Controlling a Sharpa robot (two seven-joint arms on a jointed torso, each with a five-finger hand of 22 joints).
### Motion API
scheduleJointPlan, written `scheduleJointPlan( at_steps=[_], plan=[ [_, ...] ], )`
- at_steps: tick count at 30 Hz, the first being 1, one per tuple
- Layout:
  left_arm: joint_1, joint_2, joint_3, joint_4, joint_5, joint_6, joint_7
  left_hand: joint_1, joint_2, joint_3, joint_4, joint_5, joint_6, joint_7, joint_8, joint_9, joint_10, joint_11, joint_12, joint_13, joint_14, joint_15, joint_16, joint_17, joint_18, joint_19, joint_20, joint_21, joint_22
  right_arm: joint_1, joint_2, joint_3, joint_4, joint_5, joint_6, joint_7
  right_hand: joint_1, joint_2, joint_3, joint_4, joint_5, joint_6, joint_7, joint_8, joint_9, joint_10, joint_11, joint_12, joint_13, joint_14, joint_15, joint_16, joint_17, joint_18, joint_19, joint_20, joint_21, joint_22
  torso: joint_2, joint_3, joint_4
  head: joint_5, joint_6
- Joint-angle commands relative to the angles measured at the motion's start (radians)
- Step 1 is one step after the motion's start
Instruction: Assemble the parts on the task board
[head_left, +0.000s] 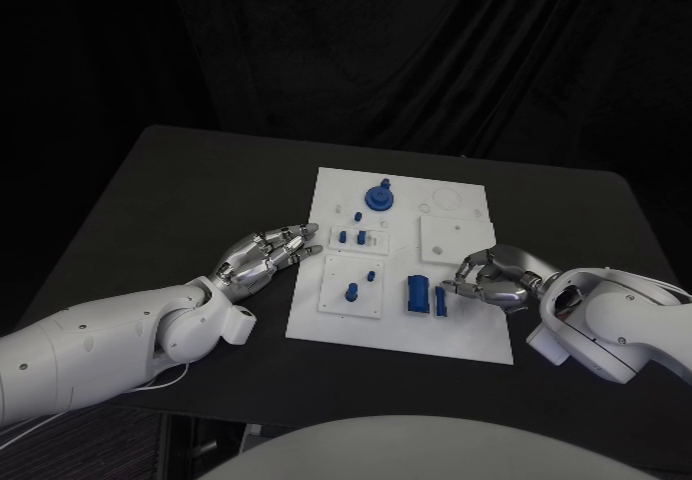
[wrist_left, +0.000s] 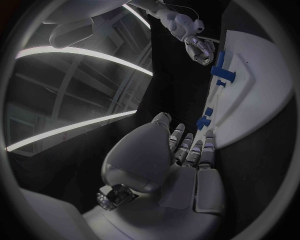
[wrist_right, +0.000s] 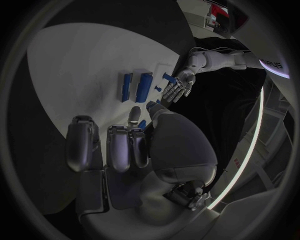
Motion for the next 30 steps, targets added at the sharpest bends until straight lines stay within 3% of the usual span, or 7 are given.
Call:
scheduleJointPlan(
  at_steps=[1,10,15,17,19,23,30],
  plan=[
    [-0.009,-0.011,-0.006,0.011,-0.042,-0.078,0.042,-0.002,-0.019,-0.001,0.002,0.008,0.015,-0.011,0.006,0.002,0.005,-0.008,0.007,0.001,-0.003,-0.018,0.005,0.001,0.001,-0.01,-0.016,-0.006,-0.007,-0.002,-0.01,0.0,0.0,-0.014,-0.146,0.185,-0.02,0.001,-0.009,0.032,0.005,0.016,0.001,0.006,-0.004,0.1,-0.005,0.0,0.26,0.042,0.0,-0.032,0.047,0.028,-0.033,0.002,-0.056,0.171,-0.001,0.0001,-0.0001,-0.003,0.0],
    [-0.002,-0.057,-0.006,0.081,-0.091,-0.215,0.143,-0.056,-0.054,-0.067,0.011,-0.011,-0.011,-0.063,-0.004,-0.007,-0.003,-0.079,-0.009,-0.003,-0.037,-0.107,-0.023,-0.008,-0.024,-0.052,-0.132,-0.026,-0.064,0.02,-0.008,0.001,-0.017,0.158,-0.338,0.461,-0.15,0.101,-0.141,0.036,0.003,0.01,0.033,-0.059,-0.068,-0.269,0.029,-0.247,-0.05,-0.208,0.04,-0.36,-0.426,0.115,-0.318,0.033,-0.575,0.0,-0.004,0.0005,-0.0008,-0.01,0.0],
    [0.026,-0.07,-0.006,0.108,-0.095,-0.268,0.17,-0.095,-0.035,-0.108,0.012,-0.012,-0.107,-0.106,-0.029,-0.017,-0.045,-0.135,-0.047,-0.008,-0.058,-0.157,-0.046,-0.017,-0.046,-0.09,-0.201,-0.046,-0.137,0.036,0.013,0.001,-0.044,0.292,-0.336,0.598,-0.133,0.137,-0.217,0.041,0.004,-0.036,0.116,-0.197,-0.211,-0.743,0.126,-0.624,-0.417,-0.515,0.139,-0.706,-0.718,0.118,-0.544,0.114,-0.924,-0.177,-0.011,0.0039,-0.003,-0.012,0.0],
    [0.045,-0.075,-0.006,0.117,-0.096,-0.287,0.177,-0.096,-0.033,-0.113,0.012,-0.012,-0.112,-0.106,-0.029,-0.017,-0.052,-0.145,-0.054,-0.009,-0.058,-0.166,-0.046,-0.017,-0.043,-0.099,-0.206,-0.051,-0.158,0.042,0.027,0.001,-0.063,0.35,-0.313,0.653,-0.152,0.168,-0.285,0.036,0.002,-0.116,0.18,-0.34,-0.347,-0.926,0.243,-0.889,-0.637,-0.757,0.27,-0.949,-0.89,0.085,-0.725,0.192,-1.154,-0.353,-0.019,0.006,-0.0036,-0.014,0.0],
    [0.063,-0.079,-0.006,0.125,-0.097,-0.305,0.179,-0.1,-0.029,-0.122,0.012,-0.012,-0.121,-0.115,-0.03,-0.018,-0.066,-0.164,-0.068,-0.012,-0.058,-0.181,-0.046,-0.017,-0.034,-0.116,-0.212,-0.06,-0.202,0.045,0.039,0.001,-0.08,0.403,-0.284,0.694,-0.138,0.183,-0.334,0.041,0.004,-0.161,0.151,-0.439,-0.453,-1.012,0.303,-1.021,-0.795,-0.871,0.322,-1.071,-1.012,0.07,-0.798,0.243,-1.277,-0.483,-0.032,0.0109,-0.0062,-0.011,0.0],
    [0.087,-0.082,-0.006,0.134,-0.088,-0.337,0.18,-0.127,-0.021,-0.144,0.013,-0.013,-0.146,-0.15,-0.033,-0.021,-0.091,-0.204,-0.099,-0.016,-0.058,-0.193,-0.046,-0.017,-0.016,-0.129,-0.204,-0.065,-0.231,0.047,0.058,0.001,-0.109,0.467,-0.225,0.745,-0.152,0.211,-0.411,0.042,0.005,-0.214,0.11,-0.548,-0.585,-1.161,0.302,-1.113,-0.969,-1.024,0.333,-1.171,-1.139,0.028,-1.186,0.27,-1.291,-0.878,-0.049,0.0172,-0.0127,-0.002,0.0],
    [0.102,-0.069,-0.006,0.13,-0.065,-0.373,0.184,-0.162,-0.019,-0.167,0.012,-0.012,-0.188,-0.221,-0.037,-0.024,-0.108,-0.271,-0.129,-0.021,-0.058,-0.194,-0.046,-0.017,0.006,-0.134,-0.174,-0.067,-0.248,0.045,0.088,0.001,-0.162,0.507,-0.159,0.815,-0.144,0.226,-0.478,0.041,0.006,-0.461,-0.068,-0.755,-0.775,-1.433,0.152,-1.344,-1.208,-1.403,0.246,-1.404,-1.282,0.025,-1.418,0.272,-1.326,-1.197,-0.095,0.0283,-0.0272,0.01,0.0]
  ],
)
